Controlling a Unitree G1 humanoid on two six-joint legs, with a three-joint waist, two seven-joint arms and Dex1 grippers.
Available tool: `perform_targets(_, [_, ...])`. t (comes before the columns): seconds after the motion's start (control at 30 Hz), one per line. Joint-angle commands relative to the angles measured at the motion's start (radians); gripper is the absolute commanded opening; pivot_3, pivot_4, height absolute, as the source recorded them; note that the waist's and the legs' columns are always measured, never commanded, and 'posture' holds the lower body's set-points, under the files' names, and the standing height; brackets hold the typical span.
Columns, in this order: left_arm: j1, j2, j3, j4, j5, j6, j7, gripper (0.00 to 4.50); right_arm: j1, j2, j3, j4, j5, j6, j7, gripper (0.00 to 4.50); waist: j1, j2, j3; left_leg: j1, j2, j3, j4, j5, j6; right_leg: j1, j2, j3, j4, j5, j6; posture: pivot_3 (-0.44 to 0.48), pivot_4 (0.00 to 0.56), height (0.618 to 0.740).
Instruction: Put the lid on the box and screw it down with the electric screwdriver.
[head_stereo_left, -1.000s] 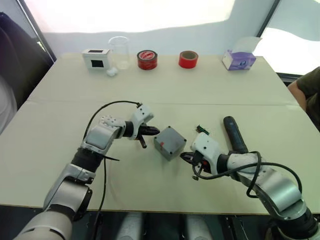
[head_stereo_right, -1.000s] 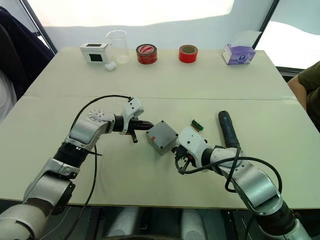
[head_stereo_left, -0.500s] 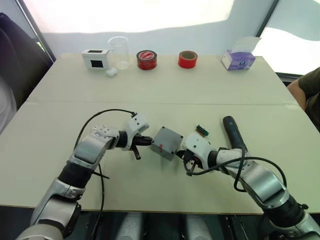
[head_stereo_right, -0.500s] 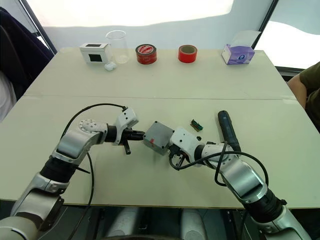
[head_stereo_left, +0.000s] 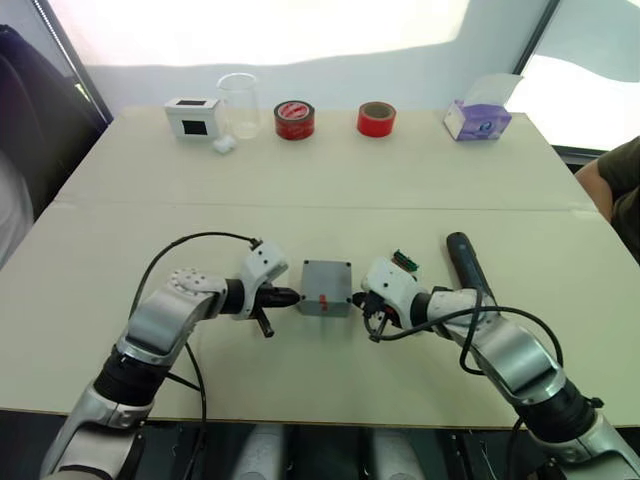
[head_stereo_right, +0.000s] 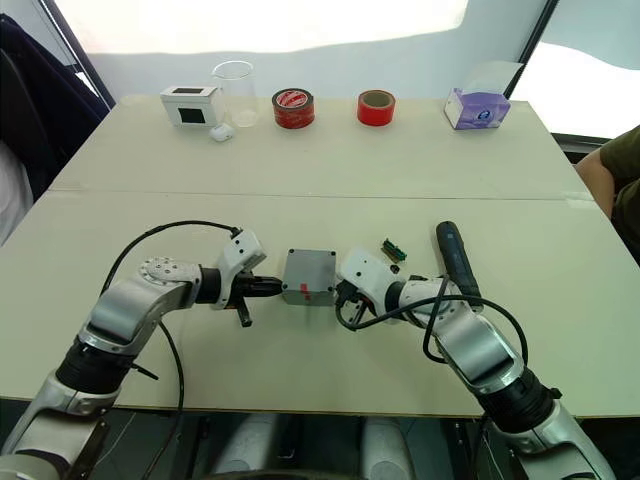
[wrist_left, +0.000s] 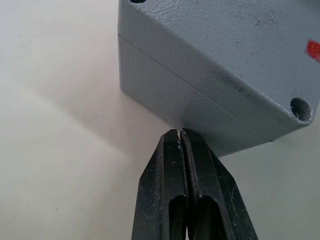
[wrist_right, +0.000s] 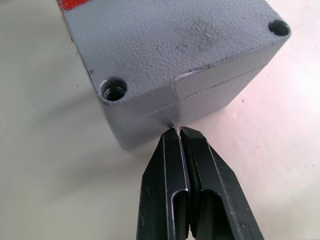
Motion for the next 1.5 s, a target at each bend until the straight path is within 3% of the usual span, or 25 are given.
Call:
perform_targets(0.03, [-0.01,-0.012,-0.019,-0.053,-0.039,-0.011,-0.011,0.0,-0.029,0.026,0.014,-0.034,0.01,-0.046,0.025,0.05,0.001,0.0,0.0,0.0,0.0,0.0,0.0,0.0,0.0,0.0,0.0,0.0,0.0,0.0,0.0,0.0,0.15,0.74])
perform_targets(0.8, [-0.014,0.038,0.008,-0.042,-0.062,-0.008,-0.023,0.0,-0.01,0.001,-0.021,-0.056,0.018,-0.022,0.067,0.05,0.001,0.0,0.0,0.0,0.0,0.0,0.0,0.0,0.0,0.0,0.0,0.0,0.0,0.0,0.0,0.0,0.15,0.74])
perform_targets(0.97, [-0.022,0.066,0.061,-0.01,-0.082,-0.013,-0.013,0.0,0.018,-0.036,-0.068,-0.1,0.041,0.014,0.079,0.05,0.001,0.0,0.0,0.0,0.0,0.0,0.0,0.0,0.0,0.0,0.0,0.0,0.0,0.0,0.0,0.0,0.15,0.74])
perform_targets(1.13, [-0.074,0.083,0.237,-0.027,-0.199,0.09,0.017,0.0,0.059,-0.088,-0.247,-0.206,0.168,0.123,0.117,0.05,0.003,0.0,0.0,0.0,0.0,0.0,0.0,0.0,0.0,0.0,-0.001,0.0,0.0,0.0,0.0,0.0,0.15,0.74])
perform_targets(1.27, [-0.074,0.032,0.349,-0.108,-0.224,0.006,0.111,0.0,0.075,-0.144,-0.357,-0.266,0.265,0.162,0.161,0.05,0.003,0.0,0.0,0.0,0.0,0.0,0.0,0.0,0.0,0.001,-0.001,0.0,0.0,0.0,0.0,0.0,0.15,0.74])
perform_targets(1.4, [-0.095,0.12,0.327,-0.179,-0.353,0.023,-0.067,0.0,0.067,-0.195,-0.518,-0.217,0.357,0.246,0.178,0.05,0.003,0.0,0.0,0.0,0.0,0.0,0.0,0.0,0.0,0.001,-0.001,0.0,-0.001,0.0,0.0,0.0,0.15,0.74])
perform_targets(1.47, [-0.101,0.148,0.311,-0.196,-0.392,0.033,-0.1,0.0,0.084,-0.218,-0.534,-0.197,0.354,0.238,0.169,0.05,0.004,0.0,0.0,0.0,0.0,0.0,0.0,0.0,0.0,0.001,-0.001,0.0,-0.001,0.0,0.0,0.0,0.15,0.74])
perform_targets(1.5, [-0.097,0.167,0.289,-0.213,-0.38,0.006,-0.114,0.0,0.094,-0.227,-0.538,-0.192,0.359,0.239,0.167,0.28,0.004,0.0,0.0,0.0,0.0,0.0,0.0,0.0,0.0,0.001,-0.001,0.0,-0.001,0.0,0.0,0.0,0.15,0.74])
